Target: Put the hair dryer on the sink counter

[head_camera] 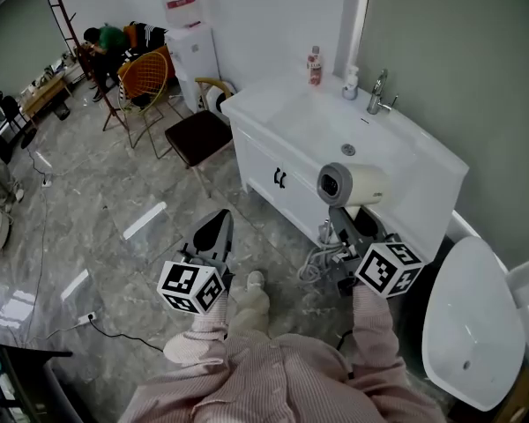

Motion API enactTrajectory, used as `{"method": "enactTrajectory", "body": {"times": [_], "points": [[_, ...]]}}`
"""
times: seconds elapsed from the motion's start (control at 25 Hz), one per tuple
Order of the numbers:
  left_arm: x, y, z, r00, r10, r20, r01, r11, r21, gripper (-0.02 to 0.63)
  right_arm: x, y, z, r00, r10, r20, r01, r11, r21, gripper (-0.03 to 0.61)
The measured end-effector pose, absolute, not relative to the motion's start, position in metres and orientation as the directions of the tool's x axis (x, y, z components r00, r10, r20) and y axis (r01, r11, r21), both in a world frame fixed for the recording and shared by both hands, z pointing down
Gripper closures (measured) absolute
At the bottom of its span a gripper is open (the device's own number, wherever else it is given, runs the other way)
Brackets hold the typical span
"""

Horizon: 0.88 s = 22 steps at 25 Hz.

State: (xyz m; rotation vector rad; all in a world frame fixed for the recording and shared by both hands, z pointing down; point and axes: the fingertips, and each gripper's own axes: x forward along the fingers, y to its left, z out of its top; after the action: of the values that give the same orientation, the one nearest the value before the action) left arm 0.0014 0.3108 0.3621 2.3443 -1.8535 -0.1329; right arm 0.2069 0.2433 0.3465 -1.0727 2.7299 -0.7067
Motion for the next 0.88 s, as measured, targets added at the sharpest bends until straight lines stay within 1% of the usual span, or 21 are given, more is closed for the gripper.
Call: {"method": "enactTrajectory", "body": {"times": [0.52, 0.88], "points": [[-0.089, 0.126, 0.372, 0.294, -0.954, 0.062, -0.939, -0.276, 0.207, 0.617, 0.112, 0.076, 0.367, -0.712, -0.693, 0.111, -0.636, 0.57, -0.521, 0.422], [-0.13, 0.027, 0.376, 0.345, -0.937, 0.059, -0.919, -0.324, 0.225, 0.617, 0.071, -0.016, 0.379, -0.681, -0.721, 0.129, -0.656, 0.523, -0.544, 0.422]]}}
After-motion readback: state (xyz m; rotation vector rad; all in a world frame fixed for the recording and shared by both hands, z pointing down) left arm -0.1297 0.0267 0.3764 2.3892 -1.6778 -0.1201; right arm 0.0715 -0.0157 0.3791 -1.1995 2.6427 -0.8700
